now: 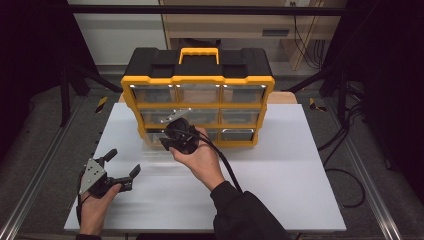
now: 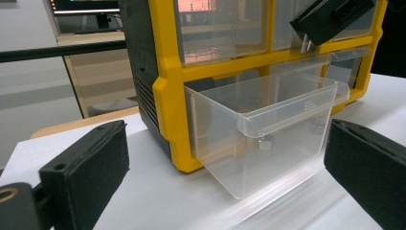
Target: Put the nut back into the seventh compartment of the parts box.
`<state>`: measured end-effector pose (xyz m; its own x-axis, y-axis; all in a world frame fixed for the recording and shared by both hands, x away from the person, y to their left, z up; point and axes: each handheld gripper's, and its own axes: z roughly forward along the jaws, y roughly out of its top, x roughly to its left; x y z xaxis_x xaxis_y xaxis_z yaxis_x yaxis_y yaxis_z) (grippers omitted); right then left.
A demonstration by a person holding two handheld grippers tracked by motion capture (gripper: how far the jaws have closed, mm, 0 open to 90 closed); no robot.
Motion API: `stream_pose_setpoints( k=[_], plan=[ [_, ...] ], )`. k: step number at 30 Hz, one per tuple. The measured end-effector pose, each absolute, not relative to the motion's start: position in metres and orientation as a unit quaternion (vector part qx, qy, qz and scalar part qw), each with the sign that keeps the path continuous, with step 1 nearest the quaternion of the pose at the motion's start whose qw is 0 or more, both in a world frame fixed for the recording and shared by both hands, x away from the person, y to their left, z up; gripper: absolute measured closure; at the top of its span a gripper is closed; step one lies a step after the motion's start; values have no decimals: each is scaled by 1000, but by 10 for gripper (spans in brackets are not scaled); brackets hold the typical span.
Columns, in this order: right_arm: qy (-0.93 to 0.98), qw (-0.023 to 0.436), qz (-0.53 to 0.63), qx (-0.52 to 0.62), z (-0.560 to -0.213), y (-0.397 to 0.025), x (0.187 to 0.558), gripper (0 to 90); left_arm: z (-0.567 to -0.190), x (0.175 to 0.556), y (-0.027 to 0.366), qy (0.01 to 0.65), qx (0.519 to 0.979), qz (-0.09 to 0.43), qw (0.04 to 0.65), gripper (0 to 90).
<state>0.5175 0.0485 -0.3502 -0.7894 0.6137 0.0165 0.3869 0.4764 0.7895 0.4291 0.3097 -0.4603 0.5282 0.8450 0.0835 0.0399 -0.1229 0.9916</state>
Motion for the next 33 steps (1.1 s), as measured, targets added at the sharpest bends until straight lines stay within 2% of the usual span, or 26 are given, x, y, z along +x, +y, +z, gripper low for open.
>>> stream_pose_setpoints(
  k=[11, 24, 33],
  plan=[
    [839, 153, 426, 300, -342, 31, 507, 421, -460, 429, 310, 335, 662, 353, 571, 12],
    [832, 173, 427, 310, -341, 12, 491, 297, -460, 429, 309, 334, 662, 352, 571, 12],
    [830, 186, 418, 319, -345, 1, 487, 179, -460, 429, 309, 333, 663, 353, 571, 12]
  ],
)
